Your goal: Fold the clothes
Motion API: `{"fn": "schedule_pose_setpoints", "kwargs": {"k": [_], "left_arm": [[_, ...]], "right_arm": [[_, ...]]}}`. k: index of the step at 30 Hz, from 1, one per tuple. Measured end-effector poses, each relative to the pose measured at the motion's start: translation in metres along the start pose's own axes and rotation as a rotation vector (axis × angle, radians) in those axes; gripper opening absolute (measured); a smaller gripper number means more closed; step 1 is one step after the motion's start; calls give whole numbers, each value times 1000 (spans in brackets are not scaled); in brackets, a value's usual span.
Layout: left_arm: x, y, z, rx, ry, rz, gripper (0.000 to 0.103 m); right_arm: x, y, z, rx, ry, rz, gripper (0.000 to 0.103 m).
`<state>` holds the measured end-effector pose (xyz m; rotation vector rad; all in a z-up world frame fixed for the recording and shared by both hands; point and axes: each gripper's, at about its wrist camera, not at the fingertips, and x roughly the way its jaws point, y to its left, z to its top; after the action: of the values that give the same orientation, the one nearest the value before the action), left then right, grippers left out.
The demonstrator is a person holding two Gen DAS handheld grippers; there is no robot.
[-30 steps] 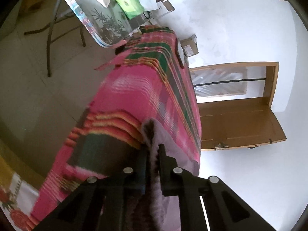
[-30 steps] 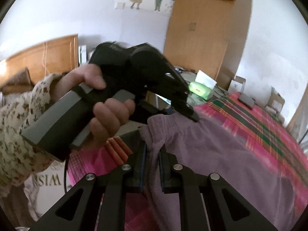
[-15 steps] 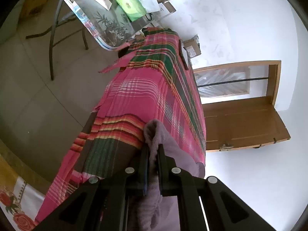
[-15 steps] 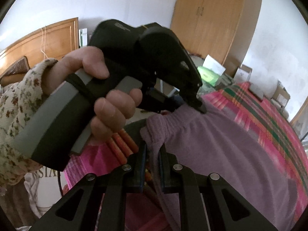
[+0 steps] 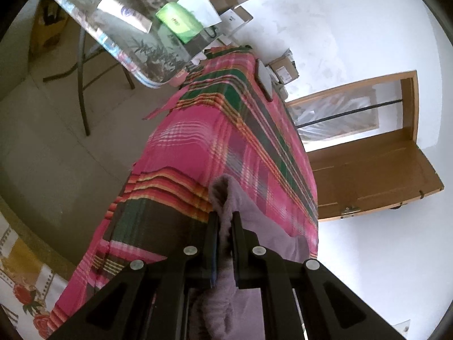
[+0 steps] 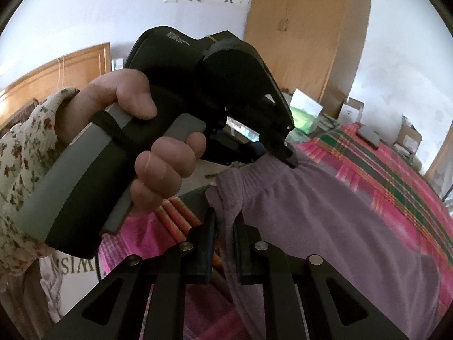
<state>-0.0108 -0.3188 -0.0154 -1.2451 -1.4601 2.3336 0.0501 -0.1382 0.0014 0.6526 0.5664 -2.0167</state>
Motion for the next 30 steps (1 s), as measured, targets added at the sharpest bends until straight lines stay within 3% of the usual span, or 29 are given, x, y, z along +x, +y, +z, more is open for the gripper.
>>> {"fn": "schedule_pose_setpoints", "kwargs": {"k": [16, 30], "left_arm": [[-14, -85, -20, 158, -60, 21, 9], [2, -156, -58, 287, -38, -10, 9]], "right_arm": [[-92, -9, -13, 91, -186, -57, 12], [-152, -42, -34, 159, -272, -135, 12]]}}
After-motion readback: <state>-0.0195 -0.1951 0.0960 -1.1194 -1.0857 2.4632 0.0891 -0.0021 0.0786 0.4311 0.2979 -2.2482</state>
